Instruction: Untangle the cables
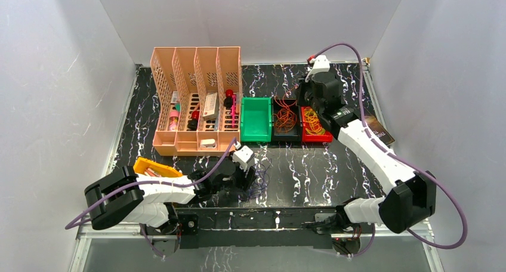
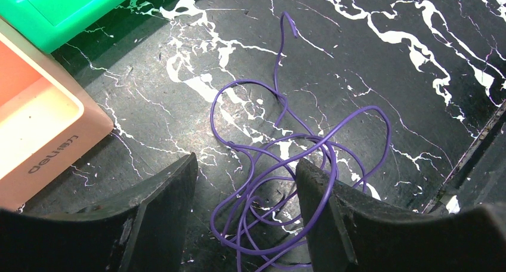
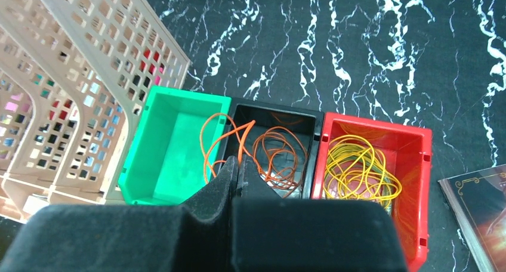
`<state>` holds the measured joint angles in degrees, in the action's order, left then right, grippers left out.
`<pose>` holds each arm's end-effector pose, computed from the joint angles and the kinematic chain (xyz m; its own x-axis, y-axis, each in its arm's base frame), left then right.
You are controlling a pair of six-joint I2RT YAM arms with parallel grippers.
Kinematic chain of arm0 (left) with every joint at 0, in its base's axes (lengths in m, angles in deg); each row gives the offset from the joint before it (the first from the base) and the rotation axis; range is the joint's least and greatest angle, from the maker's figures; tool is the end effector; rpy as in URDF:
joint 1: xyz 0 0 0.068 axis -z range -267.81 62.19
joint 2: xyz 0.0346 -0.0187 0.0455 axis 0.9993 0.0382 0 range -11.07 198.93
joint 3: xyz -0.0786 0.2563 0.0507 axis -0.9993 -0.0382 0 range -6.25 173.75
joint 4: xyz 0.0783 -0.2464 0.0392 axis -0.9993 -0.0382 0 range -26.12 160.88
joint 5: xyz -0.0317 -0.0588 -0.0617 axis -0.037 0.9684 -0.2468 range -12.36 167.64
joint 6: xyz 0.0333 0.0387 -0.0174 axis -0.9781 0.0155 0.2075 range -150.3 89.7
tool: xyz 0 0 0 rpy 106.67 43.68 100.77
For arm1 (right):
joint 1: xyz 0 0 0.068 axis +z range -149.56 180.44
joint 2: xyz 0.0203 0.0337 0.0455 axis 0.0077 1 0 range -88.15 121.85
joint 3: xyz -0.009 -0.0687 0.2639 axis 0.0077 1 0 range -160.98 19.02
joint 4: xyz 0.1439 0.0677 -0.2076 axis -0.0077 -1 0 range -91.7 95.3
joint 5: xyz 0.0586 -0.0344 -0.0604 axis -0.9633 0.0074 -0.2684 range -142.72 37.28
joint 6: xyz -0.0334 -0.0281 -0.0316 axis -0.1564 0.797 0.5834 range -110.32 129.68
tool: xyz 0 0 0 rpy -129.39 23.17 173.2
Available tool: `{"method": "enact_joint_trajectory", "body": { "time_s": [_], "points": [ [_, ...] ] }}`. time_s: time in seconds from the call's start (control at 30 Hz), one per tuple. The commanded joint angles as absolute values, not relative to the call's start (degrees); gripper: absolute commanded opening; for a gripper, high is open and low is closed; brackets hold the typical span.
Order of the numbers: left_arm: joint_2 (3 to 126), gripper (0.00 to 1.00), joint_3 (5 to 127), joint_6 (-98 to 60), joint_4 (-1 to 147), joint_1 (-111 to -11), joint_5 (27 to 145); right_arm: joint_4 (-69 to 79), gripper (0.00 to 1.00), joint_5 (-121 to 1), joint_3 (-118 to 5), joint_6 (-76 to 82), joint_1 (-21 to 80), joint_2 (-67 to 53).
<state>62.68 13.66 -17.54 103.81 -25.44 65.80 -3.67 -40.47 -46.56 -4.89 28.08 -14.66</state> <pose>0.1181 -0.2100 0.1657 -0.3333 0.1708 -0.9272 0.7225 0.6781 -0.1348 0.2694 0.1325 0.3608 -0.3177 0.1111 -0.9416 -0.1999 0.9629 0.1810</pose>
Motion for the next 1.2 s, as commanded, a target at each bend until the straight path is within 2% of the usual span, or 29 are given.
{"method": "enact_joint_trajectory", "body": {
  "time_s": [0.0, 0.47, 0.9, 0.97, 1.0, 1.03, 1.17],
  "points": [
    [62.1, 0.60, 15.1, -17.0, 104.3, -25.2, 65.4, -0.9, 0.00, -40.9, -45.1, -3.9, 27.7, -11.7],
    [61.5, 0.61, 14.9, -16.0, 103.7, -25.2, 66.0, 2.8, 0.00, -45.1, -40.5, -4.1, 27.6, -0.8],
    [61.3, 0.64, 16.4, -16.1, 101.7, -25.2, 64.5, 3.6, 0.00, -45.0, -43.4, -2.2, 27.6, 8.3],
    [60.7, 0.68, 16.4, -16.3, 101.3, -25.2, 63.9, 3.4, 0.00, -45.2, -44.1, -2.0, 27.6, 9.2],
    [60.3, 0.76, 16.3, -16.3, 101.1, -25.2, 63.8, 3.3, 0.00, -45.3, -44.3, -1.8, 27.6, 9.6],
    [59.9, 0.80, 16.3, -16.3, 101.0, -25.2, 63.5, 3.2, 0.00, -45.3, -44.7, -1.6, 27.6, 9.8],
    [58.8, 0.83, 16.6, -16.2, 100.0, -25.2, 62.4, 1.8, 0.02, -45.2, -45.9, -1.4, 27.5, 8.7]
  ]
}}
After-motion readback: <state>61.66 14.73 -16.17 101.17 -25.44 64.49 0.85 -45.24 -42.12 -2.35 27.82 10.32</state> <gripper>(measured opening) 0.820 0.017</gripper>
